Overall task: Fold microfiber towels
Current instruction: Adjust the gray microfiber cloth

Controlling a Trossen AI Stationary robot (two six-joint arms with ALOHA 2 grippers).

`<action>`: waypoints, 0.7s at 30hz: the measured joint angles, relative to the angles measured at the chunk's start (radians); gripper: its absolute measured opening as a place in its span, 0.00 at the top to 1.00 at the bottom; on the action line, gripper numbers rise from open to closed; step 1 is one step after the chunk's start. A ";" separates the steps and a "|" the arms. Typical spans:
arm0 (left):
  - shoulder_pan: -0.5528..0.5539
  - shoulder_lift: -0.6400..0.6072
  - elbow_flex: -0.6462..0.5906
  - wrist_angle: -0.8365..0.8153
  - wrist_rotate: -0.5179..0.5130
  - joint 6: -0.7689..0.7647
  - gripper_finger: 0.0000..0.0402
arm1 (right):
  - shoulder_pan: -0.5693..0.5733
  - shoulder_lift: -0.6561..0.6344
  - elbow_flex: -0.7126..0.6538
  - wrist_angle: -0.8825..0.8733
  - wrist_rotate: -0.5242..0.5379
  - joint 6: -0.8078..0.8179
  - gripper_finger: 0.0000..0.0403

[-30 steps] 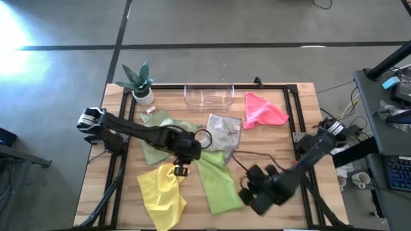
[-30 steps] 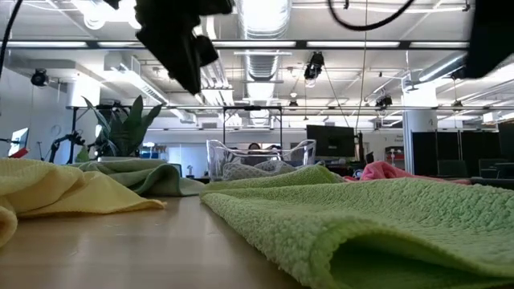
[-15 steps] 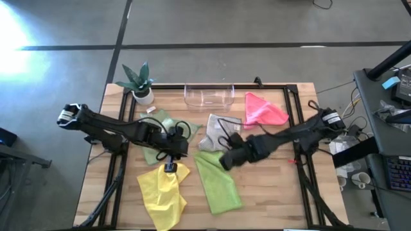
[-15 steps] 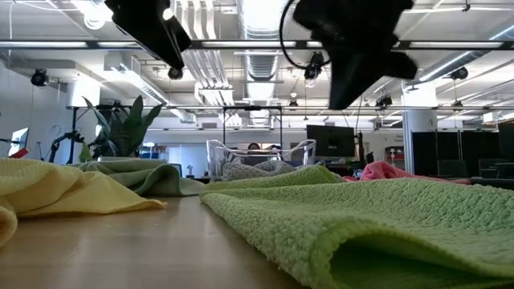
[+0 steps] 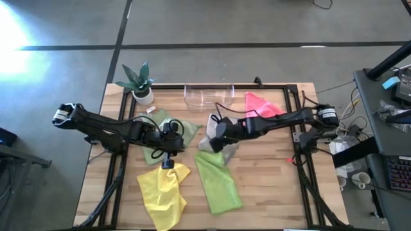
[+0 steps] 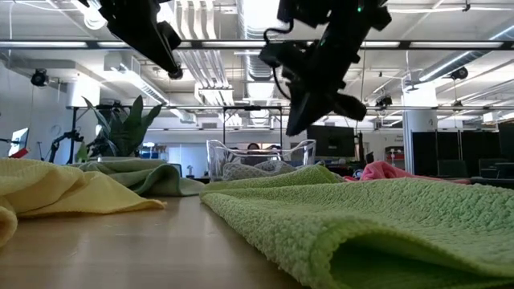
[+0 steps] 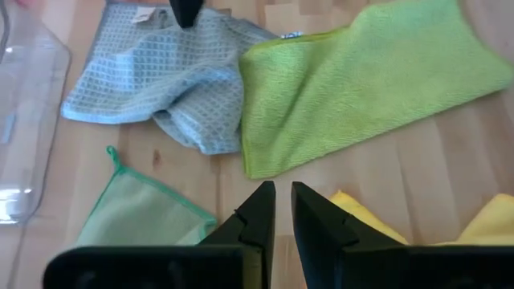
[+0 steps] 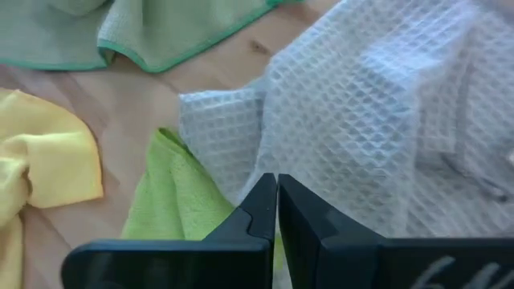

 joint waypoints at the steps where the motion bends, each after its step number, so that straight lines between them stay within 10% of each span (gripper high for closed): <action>1: 0.000 0.000 0.000 0.000 -0.001 0.000 0.93 | -0.001 0.013 -0.005 0.007 -0.004 0.000 0.98; 21: 0.003 -0.002 -0.001 0.000 -0.088 0.019 0.93 | -0.101 0.137 -0.098 -0.071 0.066 0.026 0.98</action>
